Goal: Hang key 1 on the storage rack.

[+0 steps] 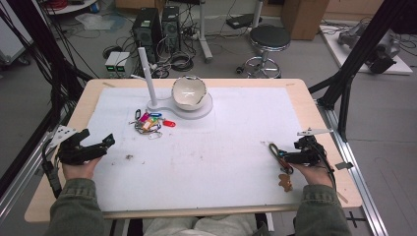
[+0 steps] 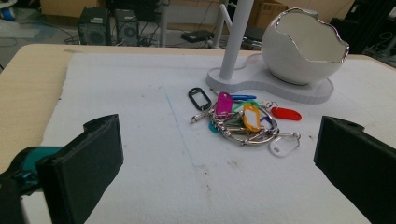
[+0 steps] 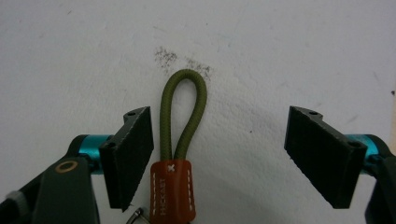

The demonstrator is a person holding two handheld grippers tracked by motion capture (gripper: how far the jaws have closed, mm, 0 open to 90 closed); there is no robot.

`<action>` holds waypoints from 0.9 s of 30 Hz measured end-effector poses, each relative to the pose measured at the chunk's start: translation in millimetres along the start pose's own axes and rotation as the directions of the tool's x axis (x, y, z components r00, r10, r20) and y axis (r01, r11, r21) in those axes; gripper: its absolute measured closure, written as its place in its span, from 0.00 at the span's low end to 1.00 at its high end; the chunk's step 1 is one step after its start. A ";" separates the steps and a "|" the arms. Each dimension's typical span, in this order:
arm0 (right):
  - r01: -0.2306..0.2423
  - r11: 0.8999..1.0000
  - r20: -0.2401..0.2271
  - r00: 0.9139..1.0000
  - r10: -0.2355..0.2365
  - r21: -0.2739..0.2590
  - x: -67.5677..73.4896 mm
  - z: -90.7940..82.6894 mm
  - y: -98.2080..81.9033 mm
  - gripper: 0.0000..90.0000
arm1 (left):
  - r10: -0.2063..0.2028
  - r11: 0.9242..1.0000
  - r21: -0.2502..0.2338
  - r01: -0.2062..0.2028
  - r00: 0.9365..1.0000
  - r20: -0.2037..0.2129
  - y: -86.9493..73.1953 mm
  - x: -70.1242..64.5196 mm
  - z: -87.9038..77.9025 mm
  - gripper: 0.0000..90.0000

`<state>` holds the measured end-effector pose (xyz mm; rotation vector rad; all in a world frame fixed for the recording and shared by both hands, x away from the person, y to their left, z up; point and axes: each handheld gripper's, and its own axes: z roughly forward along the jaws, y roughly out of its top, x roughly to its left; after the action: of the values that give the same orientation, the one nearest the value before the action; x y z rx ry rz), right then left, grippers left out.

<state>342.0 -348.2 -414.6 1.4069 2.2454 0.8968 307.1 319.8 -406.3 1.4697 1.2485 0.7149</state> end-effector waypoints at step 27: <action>0.020 0.990 -0.123 0.992 -0.003 0.140 2.5 4.7 -4.9 0.66 | 0.000 1.000 -0.001 0.000 1.000 0.003 0.0 -0.1 0.3 0.02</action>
<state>340.3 -345.9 -421.2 1.4326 2.4490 0.8564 307.3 319.7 -406.4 1.4698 1.2458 0.7127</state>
